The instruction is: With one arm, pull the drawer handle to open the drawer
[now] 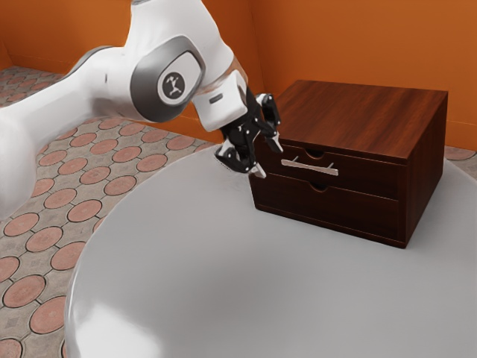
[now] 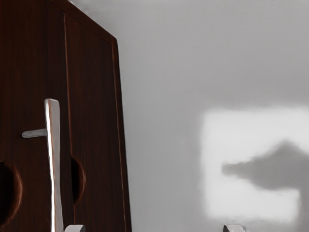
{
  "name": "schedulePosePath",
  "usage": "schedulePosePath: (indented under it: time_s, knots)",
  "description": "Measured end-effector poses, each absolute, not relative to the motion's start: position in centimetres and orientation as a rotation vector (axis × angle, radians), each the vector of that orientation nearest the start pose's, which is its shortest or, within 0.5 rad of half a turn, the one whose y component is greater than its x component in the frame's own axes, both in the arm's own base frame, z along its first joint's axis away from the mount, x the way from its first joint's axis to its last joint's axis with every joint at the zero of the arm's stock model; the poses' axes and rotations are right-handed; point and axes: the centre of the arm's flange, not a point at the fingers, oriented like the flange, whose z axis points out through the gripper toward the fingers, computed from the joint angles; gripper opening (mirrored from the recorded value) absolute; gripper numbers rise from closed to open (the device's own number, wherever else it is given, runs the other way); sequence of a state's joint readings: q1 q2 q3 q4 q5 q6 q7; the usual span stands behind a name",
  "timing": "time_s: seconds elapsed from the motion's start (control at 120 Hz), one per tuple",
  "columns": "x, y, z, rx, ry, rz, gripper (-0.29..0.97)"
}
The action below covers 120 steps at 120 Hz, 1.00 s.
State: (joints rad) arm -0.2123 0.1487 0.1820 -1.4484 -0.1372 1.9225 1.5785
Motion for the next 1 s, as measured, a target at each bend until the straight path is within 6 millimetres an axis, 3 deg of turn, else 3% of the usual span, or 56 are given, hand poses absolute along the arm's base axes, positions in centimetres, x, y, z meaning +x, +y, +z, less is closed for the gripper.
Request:
schedulePosePath:
  time_s: [0.1,0.433,1.0]
  knots:
    - [64.3,-5.0,63.2,-2.028,2.116,-0.481,0.28]
    - [68.4,-5.6,60.7,-1.978,2.095,-0.499,0.19]
    - [71.2,-5.0,57.1,-2.033,2.096,-0.535,0.13]
